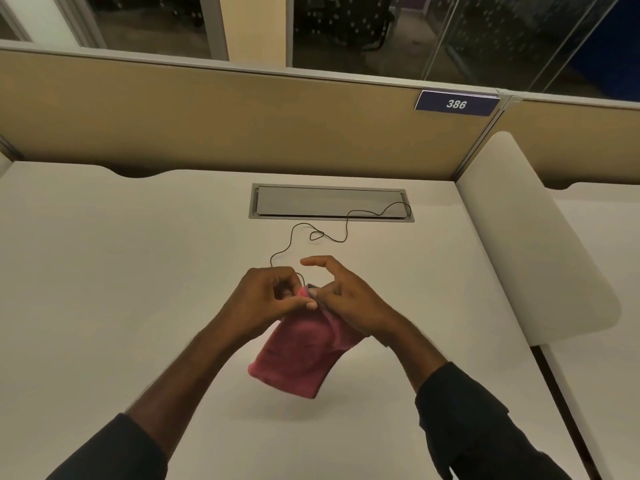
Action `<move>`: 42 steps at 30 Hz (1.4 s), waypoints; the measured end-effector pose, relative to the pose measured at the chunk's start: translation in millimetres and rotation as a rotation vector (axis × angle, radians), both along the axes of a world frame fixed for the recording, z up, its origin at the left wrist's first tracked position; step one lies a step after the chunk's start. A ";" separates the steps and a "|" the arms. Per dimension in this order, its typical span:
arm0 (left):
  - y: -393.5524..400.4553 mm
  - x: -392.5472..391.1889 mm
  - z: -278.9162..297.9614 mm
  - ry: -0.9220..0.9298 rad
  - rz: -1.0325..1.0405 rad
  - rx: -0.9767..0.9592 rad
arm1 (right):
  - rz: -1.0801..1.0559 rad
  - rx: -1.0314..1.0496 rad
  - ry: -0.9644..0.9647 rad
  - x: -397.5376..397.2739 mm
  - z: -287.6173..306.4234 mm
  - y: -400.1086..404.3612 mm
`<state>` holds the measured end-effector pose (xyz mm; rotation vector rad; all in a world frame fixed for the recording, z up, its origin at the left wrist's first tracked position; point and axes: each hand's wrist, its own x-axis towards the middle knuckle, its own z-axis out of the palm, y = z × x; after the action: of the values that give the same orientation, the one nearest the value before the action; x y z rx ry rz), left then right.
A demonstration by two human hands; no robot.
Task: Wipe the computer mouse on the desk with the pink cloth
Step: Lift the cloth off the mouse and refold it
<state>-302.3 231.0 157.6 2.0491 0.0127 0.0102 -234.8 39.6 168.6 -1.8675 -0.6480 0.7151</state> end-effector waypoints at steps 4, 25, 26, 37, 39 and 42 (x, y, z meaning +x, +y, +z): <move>3.8 -8.0 3.6 -0.035 -0.032 -0.065 | -0.002 0.089 0.198 9.2 -1.5 -22.3; 18.5 -16.0 16.3 -0.127 0.367 -0.890 | -0.597 0.992 1.118 -118.2 -85.0 16.8; 21.0 -17.8 11.8 -0.140 0.391 -0.915 | -0.634 0.999 1.073 -114.2 -77.8 17.0; 39.6 -64.9 -34.5 0.110 0.443 -1.257 | -0.667 0.524 0.259 -55.4 -15.1 1.2; 43.3 -68.9 -43.2 0.239 0.324 -1.186 | -0.642 0.439 0.142 -49.8 -3.9 -0.3; 42.7 -69.5 -47.9 0.336 0.168 -1.030 | -0.574 0.377 0.061 -45.8 5.2 -1.7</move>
<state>-371.8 273.6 109.6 0.9973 0.3310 -0.1975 -280.6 37.9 173.8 -1.5595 -0.1659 0.2494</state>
